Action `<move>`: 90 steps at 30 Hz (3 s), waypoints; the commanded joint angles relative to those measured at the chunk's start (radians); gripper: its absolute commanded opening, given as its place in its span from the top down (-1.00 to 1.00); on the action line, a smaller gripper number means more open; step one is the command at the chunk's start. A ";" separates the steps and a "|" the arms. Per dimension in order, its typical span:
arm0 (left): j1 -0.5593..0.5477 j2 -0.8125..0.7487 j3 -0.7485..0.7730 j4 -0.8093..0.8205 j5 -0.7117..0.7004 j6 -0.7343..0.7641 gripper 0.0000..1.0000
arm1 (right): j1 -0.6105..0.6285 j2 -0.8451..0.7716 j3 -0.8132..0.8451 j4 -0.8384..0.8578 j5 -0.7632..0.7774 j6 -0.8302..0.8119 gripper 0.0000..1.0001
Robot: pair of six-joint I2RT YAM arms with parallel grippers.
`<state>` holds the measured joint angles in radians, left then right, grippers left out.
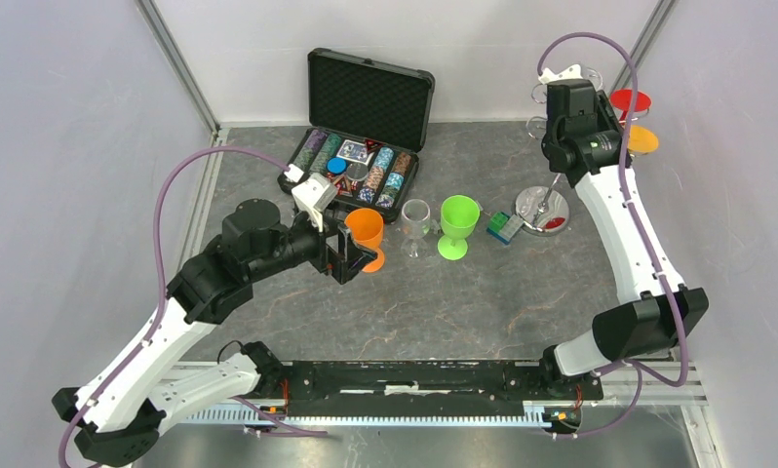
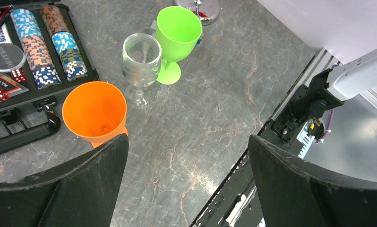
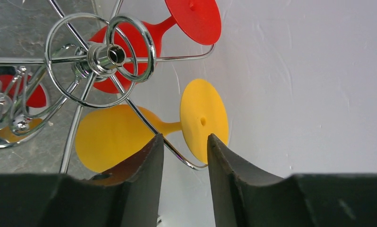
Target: Take the wine glass off the wine glass rack
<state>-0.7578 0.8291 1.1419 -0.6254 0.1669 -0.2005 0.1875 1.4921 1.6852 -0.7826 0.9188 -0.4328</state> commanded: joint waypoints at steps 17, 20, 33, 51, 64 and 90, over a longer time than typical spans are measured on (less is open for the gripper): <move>0.000 0.008 -0.019 0.044 0.014 0.032 -1.00 | -0.022 -0.049 -0.156 0.263 0.134 -0.222 0.24; 0.000 0.005 -0.021 0.044 0.016 0.034 -1.00 | -0.022 -0.057 -0.164 0.261 0.128 -0.228 0.24; 0.005 -0.001 -0.018 0.039 -0.022 0.046 -1.00 | -0.028 -0.039 -0.232 0.368 0.225 -0.283 0.32; 0.013 -0.016 -0.027 0.041 -0.025 0.049 -1.00 | -0.026 -0.022 -0.280 0.469 0.283 -0.364 1.00; 0.018 -0.022 -0.026 0.048 -0.021 0.044 -1.00 | -0.002 -0.063 -0.188 0.432 0.314 -0.385 1.00; 0.029 -0.021 -0.031 0.056 -0.006 0.042 -1.00 | 0.097 -0.072 -0.131 0.204 0.170 -0.238 1.00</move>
<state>-0.7345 0.8135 1.1110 -0.6174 0.1593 -0.1925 0.2806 1.4189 1.5043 -0.5766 1.1019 -0.6926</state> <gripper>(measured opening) 0.993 0.010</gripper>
